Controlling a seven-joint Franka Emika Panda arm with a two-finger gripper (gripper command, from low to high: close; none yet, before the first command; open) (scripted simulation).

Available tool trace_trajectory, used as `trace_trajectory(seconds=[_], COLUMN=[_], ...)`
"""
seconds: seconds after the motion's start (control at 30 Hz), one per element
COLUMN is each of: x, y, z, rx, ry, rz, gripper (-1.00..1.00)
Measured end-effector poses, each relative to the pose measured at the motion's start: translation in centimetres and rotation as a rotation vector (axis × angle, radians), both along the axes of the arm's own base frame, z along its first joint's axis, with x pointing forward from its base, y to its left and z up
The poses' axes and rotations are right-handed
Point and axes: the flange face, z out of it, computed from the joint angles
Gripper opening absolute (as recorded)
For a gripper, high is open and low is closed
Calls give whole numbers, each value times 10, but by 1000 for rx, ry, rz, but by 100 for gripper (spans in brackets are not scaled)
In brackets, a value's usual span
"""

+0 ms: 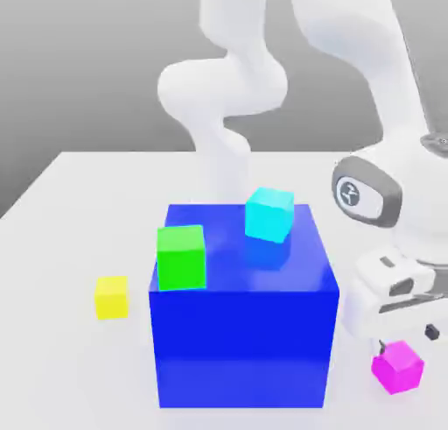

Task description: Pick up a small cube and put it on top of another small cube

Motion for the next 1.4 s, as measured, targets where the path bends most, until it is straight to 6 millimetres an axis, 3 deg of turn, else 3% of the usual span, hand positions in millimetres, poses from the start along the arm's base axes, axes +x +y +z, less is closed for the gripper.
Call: trace_trajectory(seconds=[0.03, 0.27, 0.43, 0.57, 0.67, 0.77, 0.87, 0.93, 1.2, 1.27, 1.33, 1.37, 1.4], x=[-1, -1, 1, 38, 70, 88, 98, 94, 32, 26, 24, 23, 23], y=[0, 0, -1, -14, -56, -108, -175, -212, -293, -303, -305, -306, -306], z=[-8, -8, 46, 54, 90, 136, 184, 215, 304, 292, 266, 255, 255], rx=[-1, 0, 2, 60, 58, 43, 33, 29, 2, 4, 4, 4, 4], ry=[0, 0, -1, -25, -41, -47, -50, -49, -4, 0, 1, 1, 1], rz=[0, 0, 0, 23, 2, -33, -95, -128, -237, -249, -253, -253, -253], gripper=[-100, -100, -100, -100, -100, -100, -100, -100, -100, -100, -100, 100, 100])
